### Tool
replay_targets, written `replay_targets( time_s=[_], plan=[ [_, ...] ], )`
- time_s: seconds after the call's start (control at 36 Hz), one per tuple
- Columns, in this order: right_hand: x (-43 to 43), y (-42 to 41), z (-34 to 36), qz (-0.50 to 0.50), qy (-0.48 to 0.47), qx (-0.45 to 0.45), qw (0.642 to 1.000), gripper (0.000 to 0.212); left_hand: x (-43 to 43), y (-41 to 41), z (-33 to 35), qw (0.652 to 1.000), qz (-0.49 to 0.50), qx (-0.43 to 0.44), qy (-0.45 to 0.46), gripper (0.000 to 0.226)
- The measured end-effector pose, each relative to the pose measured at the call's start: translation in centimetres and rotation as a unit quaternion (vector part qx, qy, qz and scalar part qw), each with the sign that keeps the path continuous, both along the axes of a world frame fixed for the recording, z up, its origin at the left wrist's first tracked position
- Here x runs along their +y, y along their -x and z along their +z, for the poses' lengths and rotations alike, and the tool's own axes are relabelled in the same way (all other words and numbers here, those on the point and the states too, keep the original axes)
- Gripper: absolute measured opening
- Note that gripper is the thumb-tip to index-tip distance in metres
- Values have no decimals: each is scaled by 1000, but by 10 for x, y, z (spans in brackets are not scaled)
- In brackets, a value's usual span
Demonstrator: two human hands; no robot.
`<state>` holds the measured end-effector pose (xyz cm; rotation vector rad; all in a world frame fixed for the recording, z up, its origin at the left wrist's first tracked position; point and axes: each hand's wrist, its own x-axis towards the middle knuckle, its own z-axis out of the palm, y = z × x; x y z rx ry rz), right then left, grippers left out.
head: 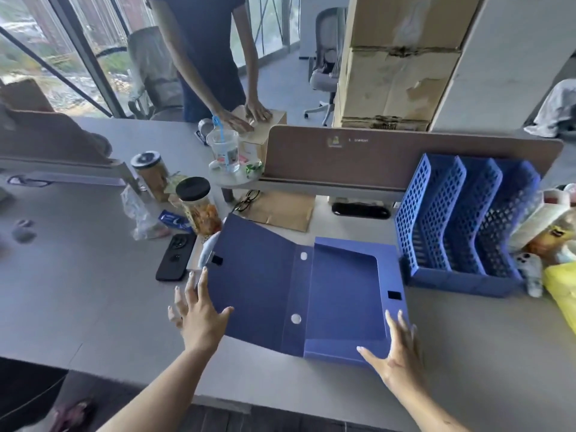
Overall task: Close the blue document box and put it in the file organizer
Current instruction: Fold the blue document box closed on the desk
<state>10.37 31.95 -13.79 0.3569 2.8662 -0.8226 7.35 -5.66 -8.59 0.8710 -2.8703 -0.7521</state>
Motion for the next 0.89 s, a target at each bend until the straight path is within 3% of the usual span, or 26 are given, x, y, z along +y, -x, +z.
replay_targets(
  time_s=[0.19, 0.42, 0.53, 0.58, 0.69, 0.81, 0.89],
  plan=[
    [-5, 1, -11, -39, -22, -19, 999, 113, -11, 3, 15, 998, 28, -47, -2, 82],
    [-3, 8, -16, -28, -41, -49, 998, 117, 8, 20, 61, 997, -39, 39, -46, 73],
    [-10, 17, -1, 1, -64, -70, 996, 105, 25, 29, 82, 988, -112, 83, -67, 61],
    [-20, 24, 17, 19, -21, -43, 999, 89, 33, 34, 91, 978, -128, 92, -135, 51],
    [-54, 40, 69, 53, 241, 28, 969, 61, 51, 39, 104, 946, -154, 112, -261, 31],
    [-88, 53, 118, 101, 310, 80, 942, 52, 68, 43, 98, 912, -190, 78, -354, 35],
    [-104, 58, 142, 135, 358, 72, 921, 54, 83, 44, 92, 883, -190, 59, -424, 52]
  ],
)
